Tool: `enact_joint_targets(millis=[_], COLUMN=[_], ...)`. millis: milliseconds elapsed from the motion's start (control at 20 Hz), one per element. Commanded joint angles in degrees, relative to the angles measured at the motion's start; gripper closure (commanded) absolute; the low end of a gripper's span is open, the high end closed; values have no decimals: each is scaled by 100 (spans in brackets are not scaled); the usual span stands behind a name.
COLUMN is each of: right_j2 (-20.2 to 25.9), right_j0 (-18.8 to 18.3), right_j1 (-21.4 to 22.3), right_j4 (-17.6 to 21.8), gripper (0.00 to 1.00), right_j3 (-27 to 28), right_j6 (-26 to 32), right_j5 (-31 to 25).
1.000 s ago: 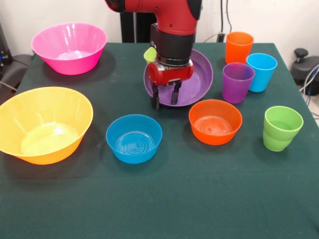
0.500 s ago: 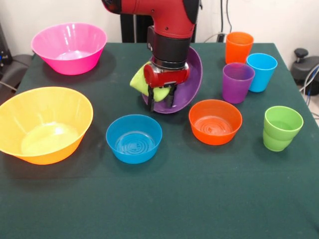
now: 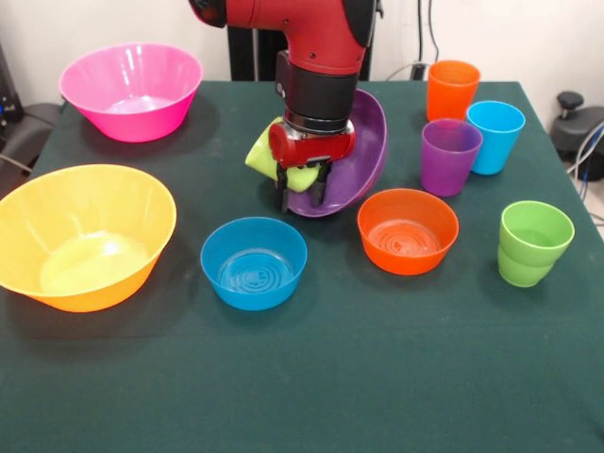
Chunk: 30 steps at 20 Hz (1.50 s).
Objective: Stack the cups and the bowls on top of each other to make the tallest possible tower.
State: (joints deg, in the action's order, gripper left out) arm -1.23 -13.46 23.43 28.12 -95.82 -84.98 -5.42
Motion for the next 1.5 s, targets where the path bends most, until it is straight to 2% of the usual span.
enact_joint_targets(millis=[50, 400, 550, 800, 1000, 1500], right_j2=[365, 321, 328, 521, 361, 96], right_j0=[78, 107, 95, 2, 156, 511], right_j1=[-233, -226, -134, 432, 835, 1357], right_j4=[-206, -225, -244, -370, -456, -605], gripper=[0, 0, 0, 0, 0, 0], right_j3=[377, 385, 356, 123, -23, -267], right_j6=[-879, -886, -834, -560, -532, -764], right_j5=[144, 115, -69, -800, -1182, -1477])
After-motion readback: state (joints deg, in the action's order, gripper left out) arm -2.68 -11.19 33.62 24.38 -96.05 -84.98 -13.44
